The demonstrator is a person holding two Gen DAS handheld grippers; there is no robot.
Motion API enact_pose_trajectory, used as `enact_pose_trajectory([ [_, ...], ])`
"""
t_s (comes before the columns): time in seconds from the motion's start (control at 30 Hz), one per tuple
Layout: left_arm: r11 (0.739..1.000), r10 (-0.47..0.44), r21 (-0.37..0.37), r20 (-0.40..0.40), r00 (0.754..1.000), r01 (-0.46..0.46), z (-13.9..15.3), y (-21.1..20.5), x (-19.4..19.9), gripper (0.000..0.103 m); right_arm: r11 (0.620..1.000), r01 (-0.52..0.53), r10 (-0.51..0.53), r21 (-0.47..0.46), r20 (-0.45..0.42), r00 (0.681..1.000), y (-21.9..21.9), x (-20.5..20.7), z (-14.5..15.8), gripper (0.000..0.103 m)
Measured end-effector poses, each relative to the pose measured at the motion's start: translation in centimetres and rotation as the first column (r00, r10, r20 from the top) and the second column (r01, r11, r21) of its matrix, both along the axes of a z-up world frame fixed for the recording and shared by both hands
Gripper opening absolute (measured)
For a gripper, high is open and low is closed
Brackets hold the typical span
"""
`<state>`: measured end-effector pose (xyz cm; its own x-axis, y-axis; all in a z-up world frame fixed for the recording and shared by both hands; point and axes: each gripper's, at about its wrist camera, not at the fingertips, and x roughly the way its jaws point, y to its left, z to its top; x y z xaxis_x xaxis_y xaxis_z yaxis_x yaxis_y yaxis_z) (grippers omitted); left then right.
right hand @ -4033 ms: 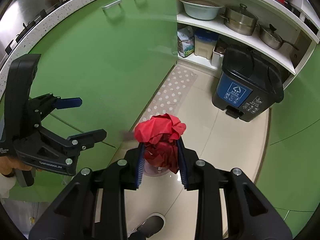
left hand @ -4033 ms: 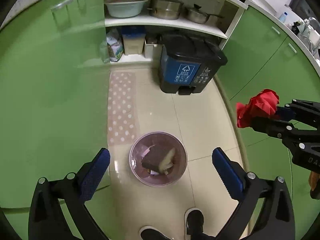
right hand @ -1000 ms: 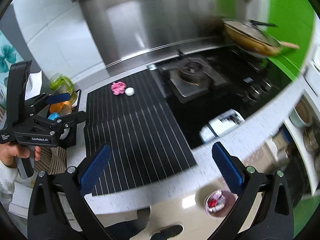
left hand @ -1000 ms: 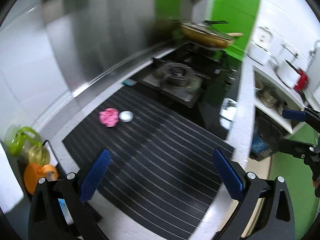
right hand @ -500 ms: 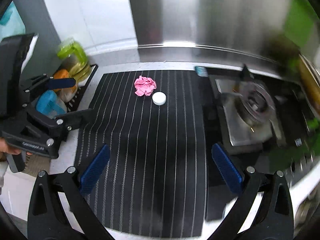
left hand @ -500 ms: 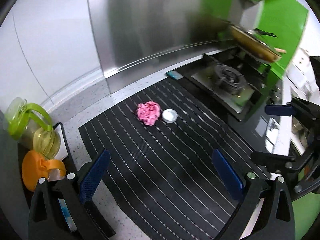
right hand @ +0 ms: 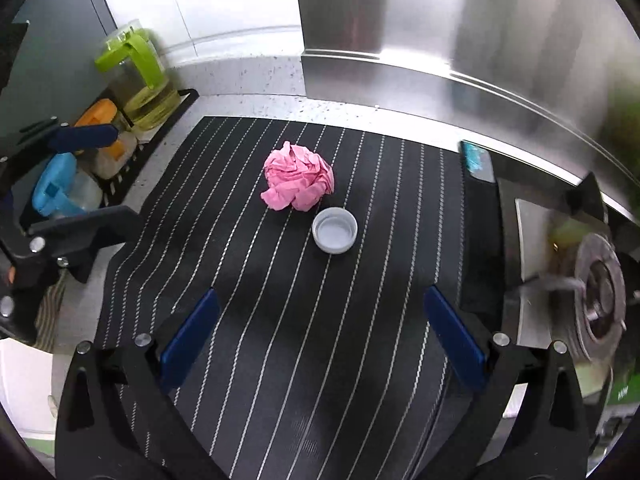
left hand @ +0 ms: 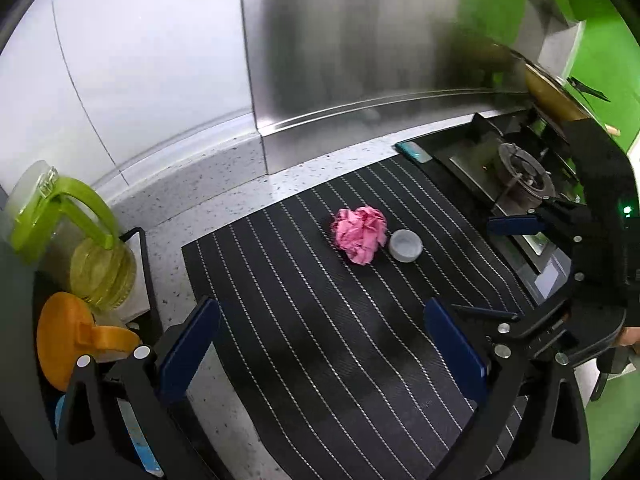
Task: Collect trash
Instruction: 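Move both empty grippers back toward the counter mat, then grasp the pink tissue with the left gripper while the right gripper grasps the white lid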
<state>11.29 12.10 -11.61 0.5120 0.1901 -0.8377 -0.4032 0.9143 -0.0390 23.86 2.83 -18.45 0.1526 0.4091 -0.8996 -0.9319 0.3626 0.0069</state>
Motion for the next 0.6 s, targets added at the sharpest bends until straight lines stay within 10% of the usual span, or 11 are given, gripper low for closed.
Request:
enact_pose_trajectory([
  [0.2, 1.000, 0.026, -0.013, 0.004, 1.000, -0.026, -0.7, 1.2, 0.1, 0.098, 1.000, -0.023, 0.023, 0.005, -0.011, 1.000, 1.8, 1.1, -1.3, 0.097],
  [0.6, 0.999, 0.034, -0.027, 0.002, 0.999, -0.034, -1.4, 2.0, 0.6, 0.098, 0.998, -0.053, 0.052, -0.027, -0.025, 0.998, 4.0, 2.3, -2.9, 0.044],
])
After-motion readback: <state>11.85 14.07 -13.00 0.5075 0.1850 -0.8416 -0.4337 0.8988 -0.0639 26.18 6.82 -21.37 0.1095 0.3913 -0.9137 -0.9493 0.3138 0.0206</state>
